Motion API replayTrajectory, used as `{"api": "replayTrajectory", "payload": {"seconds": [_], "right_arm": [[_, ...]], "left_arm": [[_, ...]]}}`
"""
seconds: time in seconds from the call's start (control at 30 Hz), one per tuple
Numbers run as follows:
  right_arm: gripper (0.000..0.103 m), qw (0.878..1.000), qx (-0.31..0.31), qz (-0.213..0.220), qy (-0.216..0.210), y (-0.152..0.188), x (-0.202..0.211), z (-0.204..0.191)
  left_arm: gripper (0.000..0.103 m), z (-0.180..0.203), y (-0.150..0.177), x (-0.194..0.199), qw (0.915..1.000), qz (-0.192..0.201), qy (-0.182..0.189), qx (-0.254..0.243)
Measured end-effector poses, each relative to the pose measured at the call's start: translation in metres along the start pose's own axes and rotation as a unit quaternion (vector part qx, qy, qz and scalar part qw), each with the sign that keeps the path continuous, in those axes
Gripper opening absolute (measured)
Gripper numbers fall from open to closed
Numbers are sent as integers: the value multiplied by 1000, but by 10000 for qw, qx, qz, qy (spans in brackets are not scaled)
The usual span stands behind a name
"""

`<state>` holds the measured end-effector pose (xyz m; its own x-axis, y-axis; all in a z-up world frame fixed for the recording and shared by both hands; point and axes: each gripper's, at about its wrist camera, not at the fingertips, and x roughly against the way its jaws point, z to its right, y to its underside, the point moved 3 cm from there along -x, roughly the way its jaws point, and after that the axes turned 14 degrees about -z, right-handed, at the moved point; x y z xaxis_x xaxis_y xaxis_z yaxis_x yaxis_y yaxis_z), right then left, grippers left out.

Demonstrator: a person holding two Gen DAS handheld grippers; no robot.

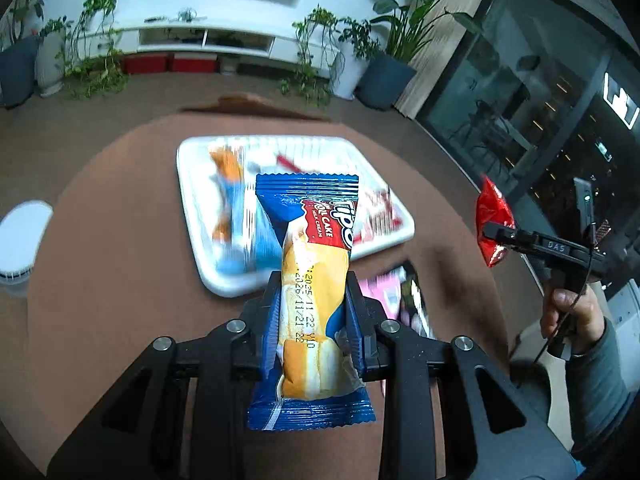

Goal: Organize snacks
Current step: 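Carry the Tipo packet over the tray with the left gripper while the right gripper carries the Myliki bag there, then open both grippers to drop the two snacks into the tray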

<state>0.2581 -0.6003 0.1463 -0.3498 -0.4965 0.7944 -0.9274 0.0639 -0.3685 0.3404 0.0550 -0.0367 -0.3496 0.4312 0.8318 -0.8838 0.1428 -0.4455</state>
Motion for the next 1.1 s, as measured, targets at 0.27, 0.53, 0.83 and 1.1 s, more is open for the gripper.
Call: {"api": "replayTrajectory", "payload": {"seconds": [0.27,0.53,0.83,1.1], "right_arm": [[35,9972,751,-8,33,-79,-24,-62],[35,9915,1017,-748,311,-113,-108,-81],[35,9833,1183,-1194,693,-119,-162,-80],[35,9815,1169,-1291,792,-122,-177,-76]], "left_arm": [[26,-2,-73,-20,9995,-22,-307,-25],[26,-4,-89,-83,9974,-359,-628,-71],[26,-12,-108,-119,9964,-390,-757,30],[26,-18,-110,-144,9956,-480,-799,99]]}}
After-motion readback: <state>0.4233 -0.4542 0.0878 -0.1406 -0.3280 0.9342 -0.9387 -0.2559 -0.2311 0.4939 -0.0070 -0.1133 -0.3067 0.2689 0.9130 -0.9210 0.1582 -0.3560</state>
